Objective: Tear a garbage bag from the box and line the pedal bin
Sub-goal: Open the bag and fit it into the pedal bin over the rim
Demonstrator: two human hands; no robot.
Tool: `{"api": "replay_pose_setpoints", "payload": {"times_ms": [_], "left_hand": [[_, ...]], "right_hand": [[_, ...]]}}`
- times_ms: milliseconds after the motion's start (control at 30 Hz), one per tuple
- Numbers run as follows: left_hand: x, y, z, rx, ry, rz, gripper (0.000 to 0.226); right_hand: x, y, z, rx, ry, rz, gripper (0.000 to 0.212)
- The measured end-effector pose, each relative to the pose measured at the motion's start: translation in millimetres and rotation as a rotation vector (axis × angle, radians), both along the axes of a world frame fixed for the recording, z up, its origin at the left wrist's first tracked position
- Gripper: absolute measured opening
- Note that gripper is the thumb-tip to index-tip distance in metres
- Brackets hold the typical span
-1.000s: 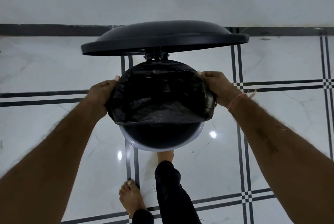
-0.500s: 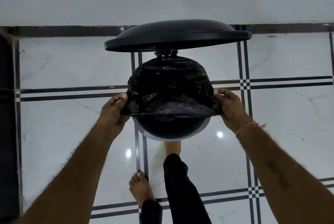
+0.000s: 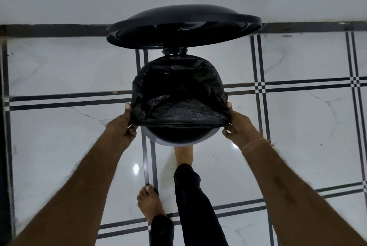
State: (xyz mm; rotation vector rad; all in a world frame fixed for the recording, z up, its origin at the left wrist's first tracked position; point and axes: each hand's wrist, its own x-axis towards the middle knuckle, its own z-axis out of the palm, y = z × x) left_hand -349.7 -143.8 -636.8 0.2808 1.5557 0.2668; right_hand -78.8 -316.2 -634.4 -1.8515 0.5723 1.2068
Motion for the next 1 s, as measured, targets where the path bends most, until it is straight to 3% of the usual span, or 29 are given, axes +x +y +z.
{"api": "replay_pose_setpoints", "payload": {"times_ms": [200,367,500,600,800,900,1000], "left_hand": [[-13.8,-12.7,-3.0,0.004,-0.207,0.001,0.040],[-24.2,-19.8,-2.2,0.028,-0.155,0.037,0.011],[-16.0,-25.1,3.8,0.050,-0.100,0.101,0.017],[-12.0,-27.1,7.6,0.060,-0.099,0.101,0.024],[-14.4,-34.6,20.0,-0.053,-0.299,0.137,0.042],[-24.3,-44.4,19.5,-0.080,-0.349,0.121,0.022],[-31.8,-53.4,15.0,-0.107,-0.366,0.103,0.016]], "right_hand": [[-22.1,-23.1,-3.0,0.155,0.111,-0.129,0.029],[-36.2,-36.2,5.3,0.333,0.110,-0.198,0.024],[-39.2,-36.1,16.2,0.340,0.079,-0.150,0.027],[-38.4,-34.7,24.1,0.287,0.059,-0.107,0.005],[-51.1,-18.3,39.1,0.269,0.091,-0.029,0.015],[-67.9,-20.1,42.2,0.277,0.139,-0.011,0.027],[-94.0,-23.8,43.3,0.339,0.222,-0.057,0.024]]}}
